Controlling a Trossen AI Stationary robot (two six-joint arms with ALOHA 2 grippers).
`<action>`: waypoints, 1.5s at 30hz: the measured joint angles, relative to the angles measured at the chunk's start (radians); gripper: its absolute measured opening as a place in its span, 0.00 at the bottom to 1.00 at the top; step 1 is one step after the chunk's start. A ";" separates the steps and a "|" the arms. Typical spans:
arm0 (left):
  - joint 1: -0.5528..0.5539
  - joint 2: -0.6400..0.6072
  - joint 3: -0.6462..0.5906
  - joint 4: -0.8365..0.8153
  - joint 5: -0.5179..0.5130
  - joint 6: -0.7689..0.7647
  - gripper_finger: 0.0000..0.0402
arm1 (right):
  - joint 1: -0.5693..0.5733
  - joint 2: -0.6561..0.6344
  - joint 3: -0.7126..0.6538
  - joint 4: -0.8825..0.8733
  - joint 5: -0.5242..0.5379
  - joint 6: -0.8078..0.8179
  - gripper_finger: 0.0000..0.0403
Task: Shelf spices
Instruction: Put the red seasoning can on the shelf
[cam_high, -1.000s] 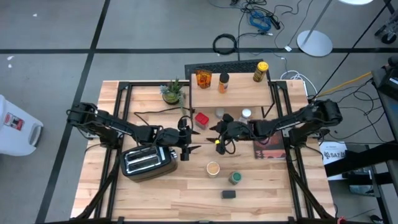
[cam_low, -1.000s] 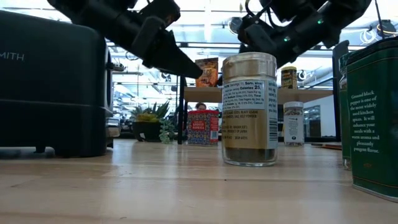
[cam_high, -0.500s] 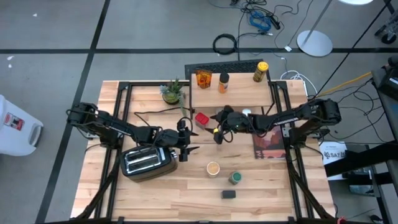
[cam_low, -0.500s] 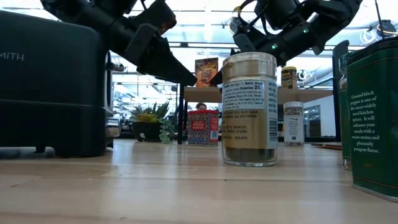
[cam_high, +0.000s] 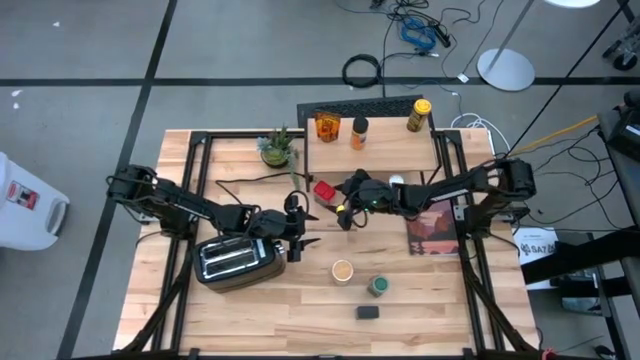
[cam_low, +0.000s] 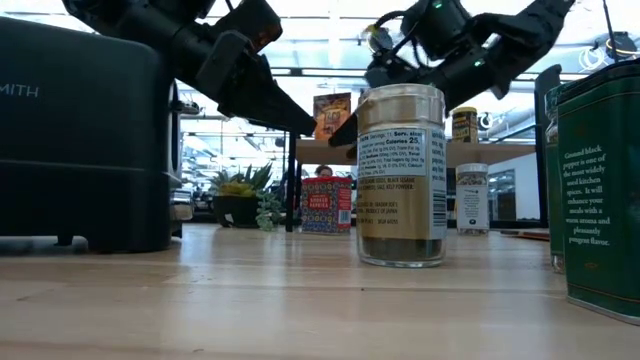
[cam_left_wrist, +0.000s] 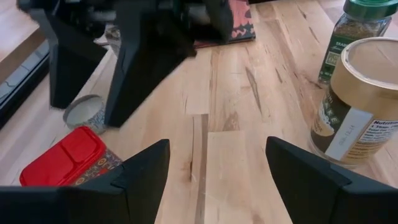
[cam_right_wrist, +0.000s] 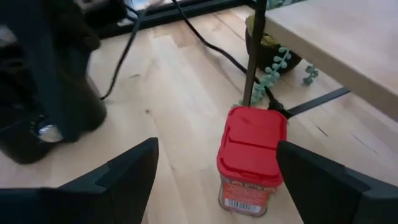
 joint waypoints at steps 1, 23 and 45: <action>0.000 0.000 0.000 0.000 0.000 -0.001 0.69 | -0.001 0.014 0.010 -0.005 0.002 -0.006 0.78; -0.006 0.000 0.000 -0.002 0.000 -0.027 0.69 | -0.046 0.174 0.242 -0.267 0.049 -0.034 0.78; -0.012 0.000 0.003 -0.026 0.001 -0.031 0.69 | 0.037 0.170 0.243 -0.338 0.071 0.059 0.78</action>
